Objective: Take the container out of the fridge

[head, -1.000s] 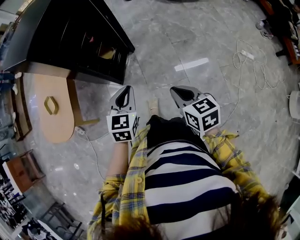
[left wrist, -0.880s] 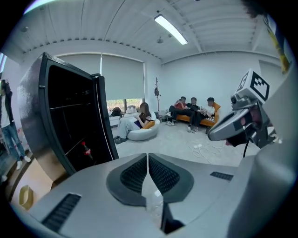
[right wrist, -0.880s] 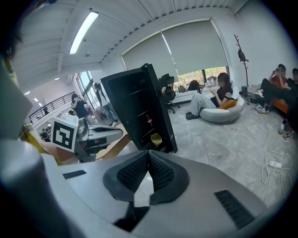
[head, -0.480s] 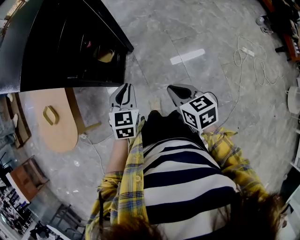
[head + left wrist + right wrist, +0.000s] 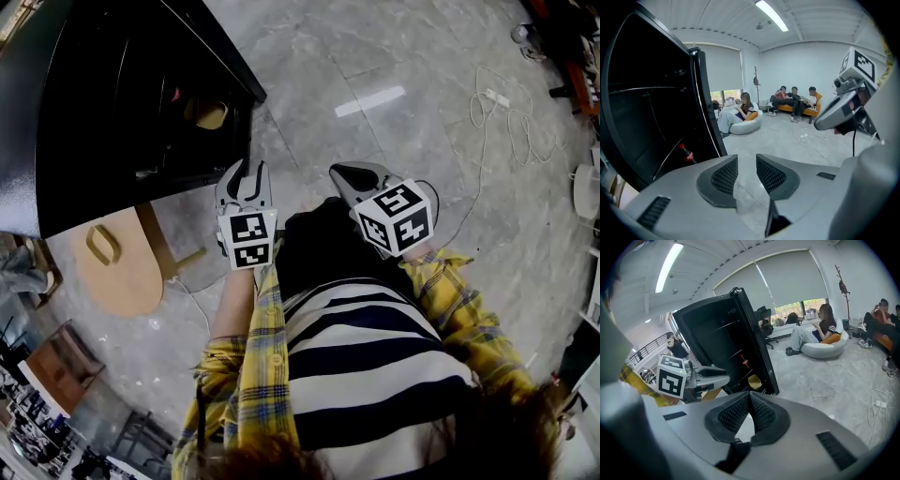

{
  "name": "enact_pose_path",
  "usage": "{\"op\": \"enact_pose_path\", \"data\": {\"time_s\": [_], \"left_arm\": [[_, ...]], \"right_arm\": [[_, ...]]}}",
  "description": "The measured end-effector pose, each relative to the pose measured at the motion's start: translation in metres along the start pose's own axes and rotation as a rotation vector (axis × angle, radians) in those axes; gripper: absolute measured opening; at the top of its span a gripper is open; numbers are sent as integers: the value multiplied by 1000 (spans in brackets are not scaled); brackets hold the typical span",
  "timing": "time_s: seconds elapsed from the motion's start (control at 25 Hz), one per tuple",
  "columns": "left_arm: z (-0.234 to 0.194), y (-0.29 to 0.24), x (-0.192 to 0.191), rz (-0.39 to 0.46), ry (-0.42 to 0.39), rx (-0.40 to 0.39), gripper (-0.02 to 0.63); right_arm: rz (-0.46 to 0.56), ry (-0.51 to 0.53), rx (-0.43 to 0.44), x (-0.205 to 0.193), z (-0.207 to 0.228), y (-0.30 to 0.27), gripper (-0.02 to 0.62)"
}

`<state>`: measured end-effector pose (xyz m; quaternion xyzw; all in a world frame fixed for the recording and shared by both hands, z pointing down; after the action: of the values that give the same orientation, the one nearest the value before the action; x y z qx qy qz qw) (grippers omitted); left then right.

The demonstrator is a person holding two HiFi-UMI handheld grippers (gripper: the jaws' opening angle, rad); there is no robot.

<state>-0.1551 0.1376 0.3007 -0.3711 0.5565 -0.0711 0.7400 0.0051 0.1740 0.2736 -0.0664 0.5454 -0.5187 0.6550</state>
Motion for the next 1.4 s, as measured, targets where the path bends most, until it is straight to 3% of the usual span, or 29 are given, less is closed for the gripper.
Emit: {"op": "enact_pose_path", "data": {"time_s": [0.32,0.52,0.84,1.4], "left_arm": [[-25,-43,-20,-106,-71,81,117],[-35,-80,-34,-170,-167,121,117],[-55,-145,-62,-256,-195,206,117],[-107,-246,-133,-392,-110,296,117]], "right_arm": [[-52,-7,26,1,21,-33,29],[-80,9,56,3,45,-57,29],[-142,43,112,5,95,-102,28],[-242,78,179,-21,150,-190,29]]}}
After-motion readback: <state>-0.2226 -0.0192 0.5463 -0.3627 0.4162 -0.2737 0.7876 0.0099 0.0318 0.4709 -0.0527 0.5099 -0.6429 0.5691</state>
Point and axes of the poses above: the fingertips, and each gripper's own axes: y backward along the fingers, z to its right, x out of its top, the point moved 3 cm from there along y, backward along the fingers, and after that the axes turned 2 degrees about x, right-handed, at the moved point
